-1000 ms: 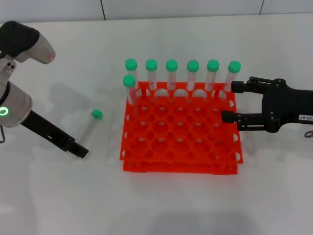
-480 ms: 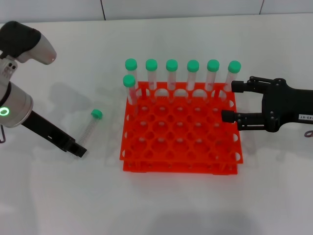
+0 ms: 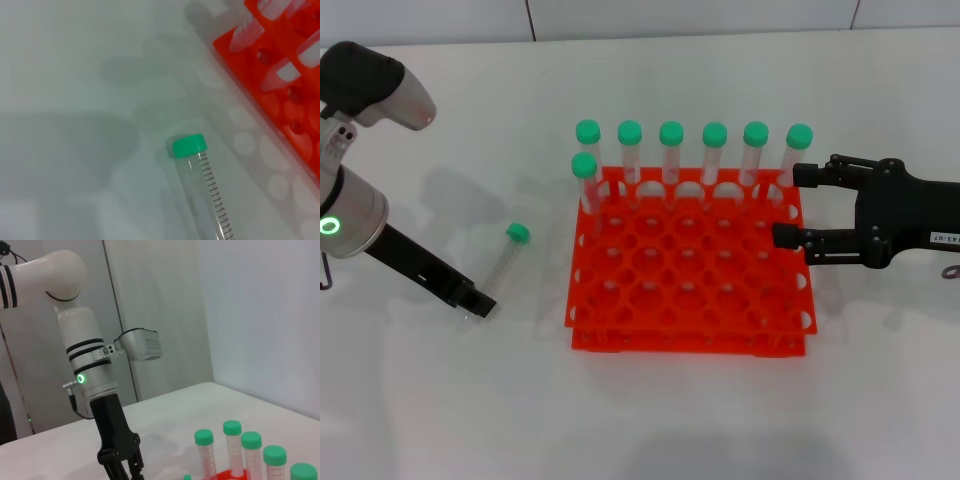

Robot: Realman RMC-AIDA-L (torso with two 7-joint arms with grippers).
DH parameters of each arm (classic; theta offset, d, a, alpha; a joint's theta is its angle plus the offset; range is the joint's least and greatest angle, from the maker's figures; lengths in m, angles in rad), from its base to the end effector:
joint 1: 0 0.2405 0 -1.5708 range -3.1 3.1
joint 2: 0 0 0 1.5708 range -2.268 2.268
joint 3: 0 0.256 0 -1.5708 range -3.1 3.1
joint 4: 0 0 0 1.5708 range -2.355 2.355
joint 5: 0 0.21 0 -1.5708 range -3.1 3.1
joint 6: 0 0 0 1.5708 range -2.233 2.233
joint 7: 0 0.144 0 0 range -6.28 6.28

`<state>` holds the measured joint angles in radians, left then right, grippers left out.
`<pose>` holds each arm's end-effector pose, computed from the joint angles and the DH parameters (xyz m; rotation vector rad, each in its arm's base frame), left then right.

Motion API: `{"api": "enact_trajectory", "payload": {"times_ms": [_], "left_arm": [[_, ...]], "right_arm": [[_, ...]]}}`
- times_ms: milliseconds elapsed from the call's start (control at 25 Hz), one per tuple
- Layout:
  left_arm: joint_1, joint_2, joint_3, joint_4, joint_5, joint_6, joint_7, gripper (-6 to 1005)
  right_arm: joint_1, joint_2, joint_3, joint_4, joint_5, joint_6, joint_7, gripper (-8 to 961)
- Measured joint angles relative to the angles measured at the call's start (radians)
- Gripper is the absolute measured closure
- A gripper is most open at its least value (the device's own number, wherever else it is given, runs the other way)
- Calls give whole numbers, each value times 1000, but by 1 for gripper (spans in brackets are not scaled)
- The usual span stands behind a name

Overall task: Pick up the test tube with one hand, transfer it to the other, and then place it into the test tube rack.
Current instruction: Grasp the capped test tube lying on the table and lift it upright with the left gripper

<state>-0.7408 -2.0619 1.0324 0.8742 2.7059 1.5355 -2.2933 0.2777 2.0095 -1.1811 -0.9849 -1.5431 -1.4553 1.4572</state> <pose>-0.2498 0.3652 -0.0017 -2.6389 -1.1701 0.5586 0.2414 0.3090 0.0259 -2.6929 0.4315 0.7634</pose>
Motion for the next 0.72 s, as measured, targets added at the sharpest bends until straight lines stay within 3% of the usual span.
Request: {"api": "enact_trajectory", "payload": {"times_ms": [600,720], "left_arm": [[-6,2,-1,-15,15,-9,-1,706],[-6,2,-5,-15,15,-13,-2,808]], "right_arm": [[3,0,0,0,0,3,0,123],[3,0,0,0,0,2,0,124]]}}
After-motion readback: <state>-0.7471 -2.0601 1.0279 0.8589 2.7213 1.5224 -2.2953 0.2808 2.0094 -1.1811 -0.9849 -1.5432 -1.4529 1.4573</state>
